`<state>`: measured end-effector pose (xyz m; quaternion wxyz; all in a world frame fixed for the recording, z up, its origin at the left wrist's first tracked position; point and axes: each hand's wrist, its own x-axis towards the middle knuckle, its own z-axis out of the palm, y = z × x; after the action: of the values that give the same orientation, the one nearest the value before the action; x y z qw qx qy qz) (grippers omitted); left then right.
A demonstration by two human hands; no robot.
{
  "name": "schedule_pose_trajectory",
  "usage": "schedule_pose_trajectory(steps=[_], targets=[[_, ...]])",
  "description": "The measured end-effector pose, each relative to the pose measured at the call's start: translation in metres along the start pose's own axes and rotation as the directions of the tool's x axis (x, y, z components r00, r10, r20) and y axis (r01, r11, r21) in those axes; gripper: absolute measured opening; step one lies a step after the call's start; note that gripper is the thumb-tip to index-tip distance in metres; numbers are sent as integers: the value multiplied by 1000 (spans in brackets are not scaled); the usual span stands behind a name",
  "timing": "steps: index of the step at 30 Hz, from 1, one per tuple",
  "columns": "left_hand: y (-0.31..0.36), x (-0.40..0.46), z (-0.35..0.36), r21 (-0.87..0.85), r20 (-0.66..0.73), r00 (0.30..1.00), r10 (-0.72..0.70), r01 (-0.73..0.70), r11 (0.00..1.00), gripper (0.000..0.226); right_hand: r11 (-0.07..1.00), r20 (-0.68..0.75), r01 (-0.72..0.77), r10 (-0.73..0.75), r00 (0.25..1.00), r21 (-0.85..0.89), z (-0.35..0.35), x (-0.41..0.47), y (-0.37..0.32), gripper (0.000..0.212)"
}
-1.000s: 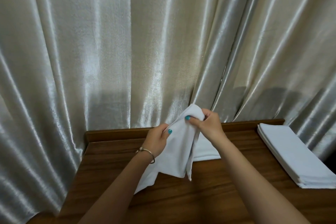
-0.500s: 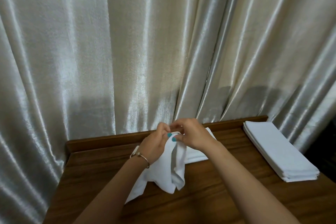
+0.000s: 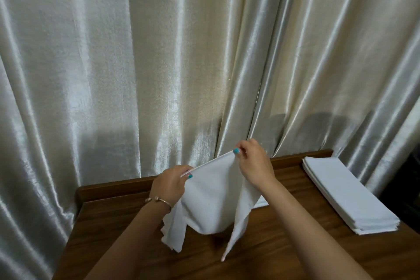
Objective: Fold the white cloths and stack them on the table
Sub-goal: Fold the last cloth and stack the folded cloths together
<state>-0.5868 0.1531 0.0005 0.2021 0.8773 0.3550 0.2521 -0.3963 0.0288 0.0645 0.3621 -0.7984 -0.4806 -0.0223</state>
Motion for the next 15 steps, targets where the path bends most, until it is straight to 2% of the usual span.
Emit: schedule_pose_trajectory(steps=[2,7,11,15], targets=[[-4,2,-3,57,26,1000,3,-4,998,28,1000,-38,-5,6,999,8,-3,2,1,16],[-7,0,-13,70,47,998,-46,43,997,42,989,-188,-102,120,975,105,-20,8,14,18],[-13,2,-18,34,91,995,-30,27,999,41,982,-262,-137,168,950,133,-34,16,22,19],[-10,2,-27,-48,37,999,-25,27,999,34,976,-296,-181,211,932,125,-44,26,37,19]])
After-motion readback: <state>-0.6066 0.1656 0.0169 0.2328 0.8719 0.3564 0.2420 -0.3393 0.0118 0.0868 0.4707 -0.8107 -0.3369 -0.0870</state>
